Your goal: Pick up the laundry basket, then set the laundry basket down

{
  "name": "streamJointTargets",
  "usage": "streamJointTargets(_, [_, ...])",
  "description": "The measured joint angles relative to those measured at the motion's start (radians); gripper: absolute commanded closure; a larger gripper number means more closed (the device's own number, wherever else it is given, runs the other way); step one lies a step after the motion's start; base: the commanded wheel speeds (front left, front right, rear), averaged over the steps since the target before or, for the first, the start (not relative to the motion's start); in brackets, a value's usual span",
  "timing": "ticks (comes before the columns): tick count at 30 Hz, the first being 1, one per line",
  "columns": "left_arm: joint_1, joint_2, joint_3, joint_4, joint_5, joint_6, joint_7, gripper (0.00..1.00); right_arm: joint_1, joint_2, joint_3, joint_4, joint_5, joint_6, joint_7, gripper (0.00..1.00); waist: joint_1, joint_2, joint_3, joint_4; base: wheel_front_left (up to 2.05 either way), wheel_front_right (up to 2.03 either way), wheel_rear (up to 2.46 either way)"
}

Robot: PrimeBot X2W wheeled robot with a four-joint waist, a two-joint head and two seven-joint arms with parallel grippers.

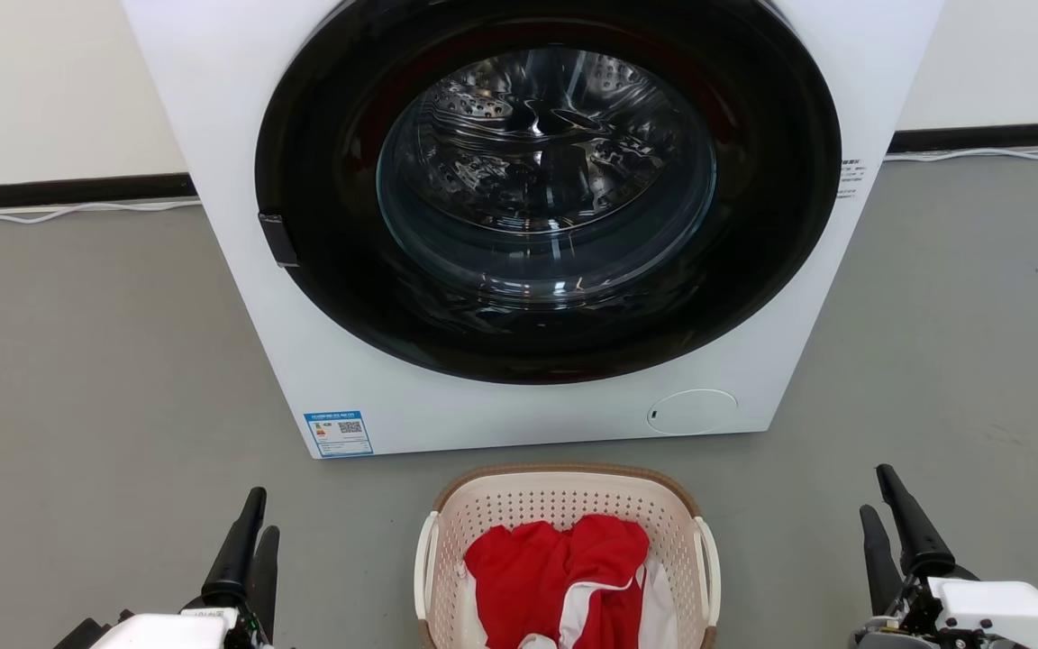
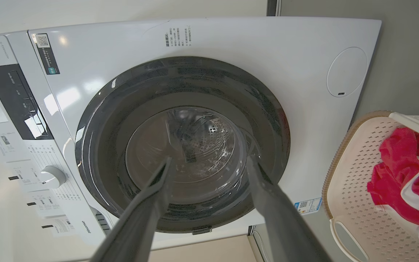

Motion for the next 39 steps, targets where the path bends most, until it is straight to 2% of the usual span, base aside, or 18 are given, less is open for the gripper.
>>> streamJointTargets(18, [-0.005,0.007,-0.038,-0.027,0.076,0.0,-0.054,0.0,-0.001,-0.012,0.057,-0.039,-0.062,0.0,-0.054,0.0,-0.0002,0.0,0.006,-0.001,0.0,0.0,0.0])
streamJointTargets(30, [-0.02,0.007,-0.045,-0.052,0.213,0.0,-0.091,0.0,-0.013,-0.021,0.094,-0.072,-0.168,0.0,-0.091,0.0,-0.0003,0.0,0.009,-0.002,0.0,0.0,0.0])
streamJointTargets(39, [-0.022,0.013,-0.067,-0.063,0.371,0.0,-0.113,0.0,-0.019,-0.03,0.122,-0.079,-0.254,0.0,-0.117,0.0,-0.0003,0.0,0.012,-0.001,0.0,0.0,0.0])
